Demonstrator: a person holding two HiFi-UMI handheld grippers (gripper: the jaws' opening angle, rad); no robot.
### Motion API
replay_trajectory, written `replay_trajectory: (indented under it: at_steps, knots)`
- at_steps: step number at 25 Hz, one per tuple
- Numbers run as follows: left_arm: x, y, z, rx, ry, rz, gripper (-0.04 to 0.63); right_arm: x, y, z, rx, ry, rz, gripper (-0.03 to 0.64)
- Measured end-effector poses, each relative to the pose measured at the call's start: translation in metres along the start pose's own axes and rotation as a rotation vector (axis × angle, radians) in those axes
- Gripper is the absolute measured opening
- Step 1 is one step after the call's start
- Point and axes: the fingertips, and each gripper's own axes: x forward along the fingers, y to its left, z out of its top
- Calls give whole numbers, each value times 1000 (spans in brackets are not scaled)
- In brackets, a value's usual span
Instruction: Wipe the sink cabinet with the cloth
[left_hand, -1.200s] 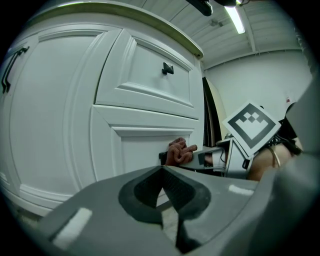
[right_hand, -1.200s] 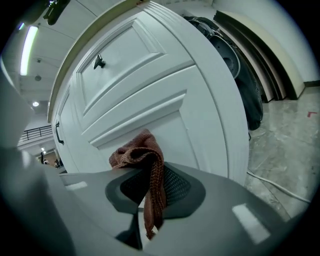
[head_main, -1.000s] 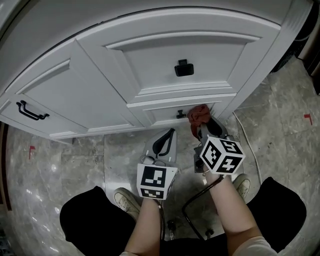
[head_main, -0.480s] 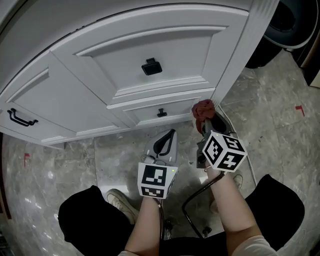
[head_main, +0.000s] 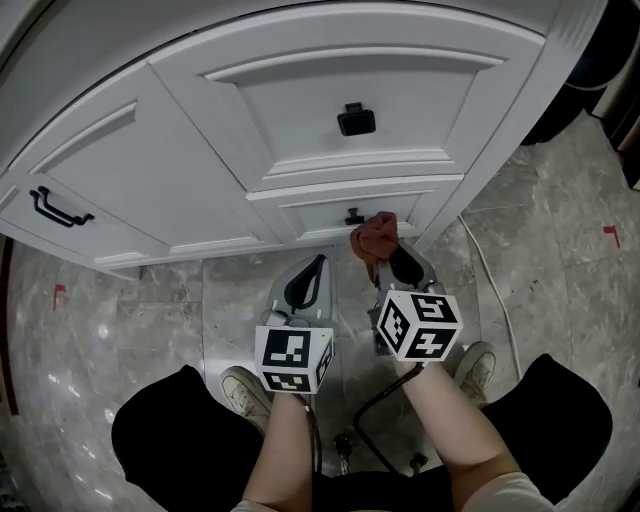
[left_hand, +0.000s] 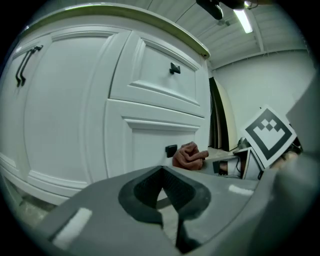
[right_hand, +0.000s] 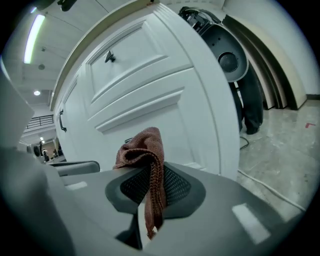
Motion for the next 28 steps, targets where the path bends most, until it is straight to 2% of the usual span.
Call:
replay_trajectory:
  at_steps: [6, 13, 17, 23, 28]
  knots:
    - [-18, 36, 0, 73, 10, 46, 2, 40, 57, -35, 24, 57, 94, 86]
    - [-33, 69, -9, 63, 21, 94, 2, 76, 120, -56, 67, 92, 200, 86]
    - [-34, 77, -9, 99, 35, 87, 2, 87, 126, -65, 90, 108, 191, 86]
    - [-33, 89, -12, 60, 34, 82, 2, 90, 121, -66, 62, 108, 173, 87]
    - [-26, 78, -13, 70, 34, 49, 2, 87, 96, -67, 68, 113, 121, 86]
